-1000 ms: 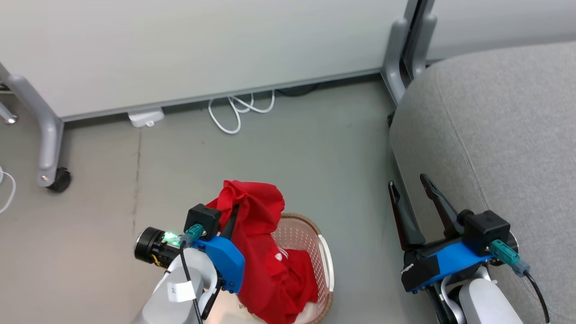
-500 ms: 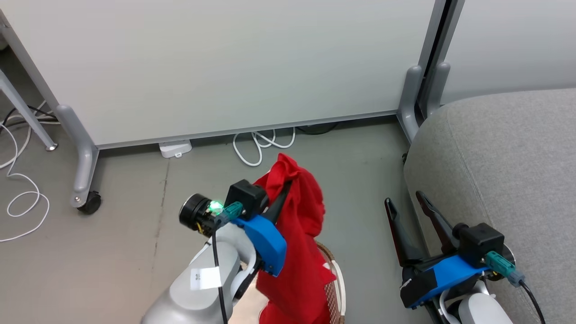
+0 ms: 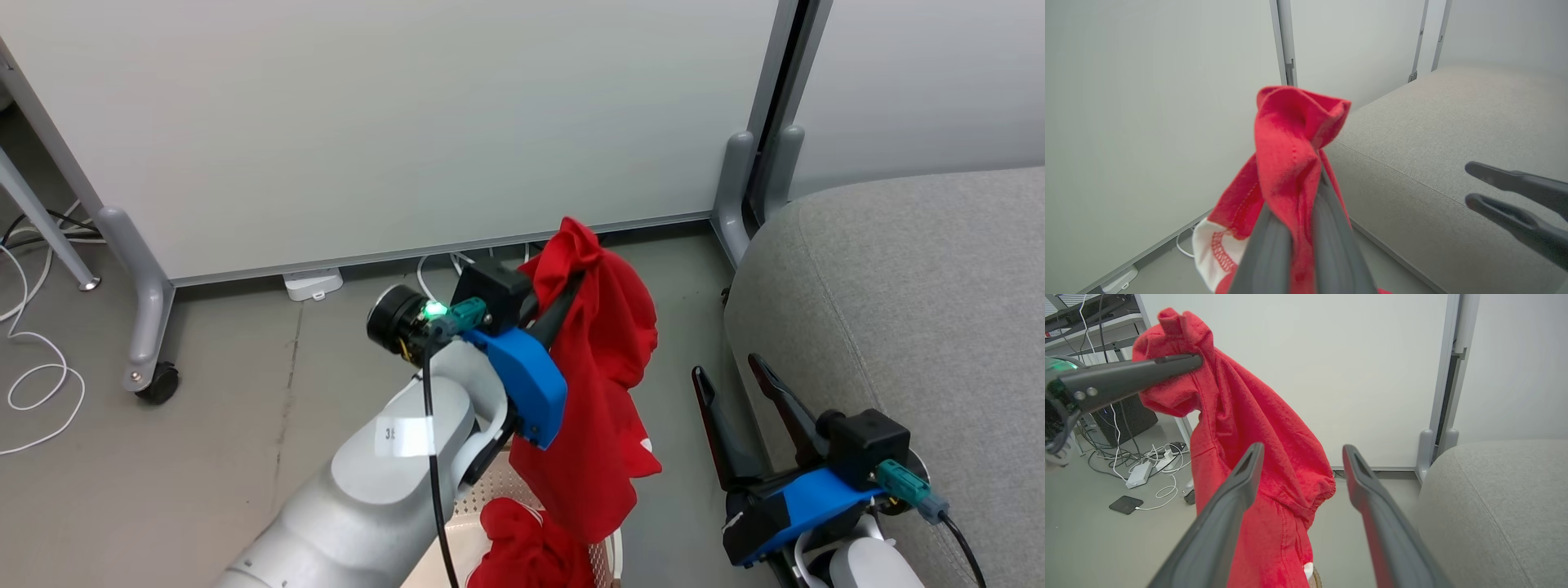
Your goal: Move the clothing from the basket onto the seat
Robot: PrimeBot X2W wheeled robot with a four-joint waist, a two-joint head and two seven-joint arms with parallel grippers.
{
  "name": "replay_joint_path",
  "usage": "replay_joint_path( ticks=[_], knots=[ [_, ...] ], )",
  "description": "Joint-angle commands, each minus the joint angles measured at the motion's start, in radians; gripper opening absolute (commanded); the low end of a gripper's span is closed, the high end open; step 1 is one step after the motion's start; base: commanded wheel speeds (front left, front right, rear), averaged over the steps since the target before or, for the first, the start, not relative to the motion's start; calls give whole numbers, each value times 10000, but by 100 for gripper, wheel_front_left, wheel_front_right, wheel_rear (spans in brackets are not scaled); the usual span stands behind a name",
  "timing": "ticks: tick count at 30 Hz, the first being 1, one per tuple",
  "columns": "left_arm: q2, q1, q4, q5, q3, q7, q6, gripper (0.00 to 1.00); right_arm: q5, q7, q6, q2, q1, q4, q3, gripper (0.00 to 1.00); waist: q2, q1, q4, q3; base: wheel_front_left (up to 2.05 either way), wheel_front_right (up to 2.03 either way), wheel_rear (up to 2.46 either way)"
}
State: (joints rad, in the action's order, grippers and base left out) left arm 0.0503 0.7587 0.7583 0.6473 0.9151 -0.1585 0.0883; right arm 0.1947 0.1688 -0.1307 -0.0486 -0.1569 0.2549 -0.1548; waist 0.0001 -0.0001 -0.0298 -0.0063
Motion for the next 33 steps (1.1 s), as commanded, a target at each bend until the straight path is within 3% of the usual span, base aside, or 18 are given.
replay_joint_path(
  ticks=[1,14,33],
  knots=[
    [4,247,-72,118,58,21,-82,0,14,-10,-1,-32,182,-41,-5,100,-1,1,-11,1,0,0,0],
    [3,880,-17,1212,1050,-296,-520,0,56,-71,-2,-32,256,-67,25,100,-1,1,-107,-13,0,0,0],
    [3,1166,269,2426,1965,-578,-628,0,-84,-427,-2,-32,-278,428,-708,100,-1,1,-66,129,0,0,0]
  ],
)
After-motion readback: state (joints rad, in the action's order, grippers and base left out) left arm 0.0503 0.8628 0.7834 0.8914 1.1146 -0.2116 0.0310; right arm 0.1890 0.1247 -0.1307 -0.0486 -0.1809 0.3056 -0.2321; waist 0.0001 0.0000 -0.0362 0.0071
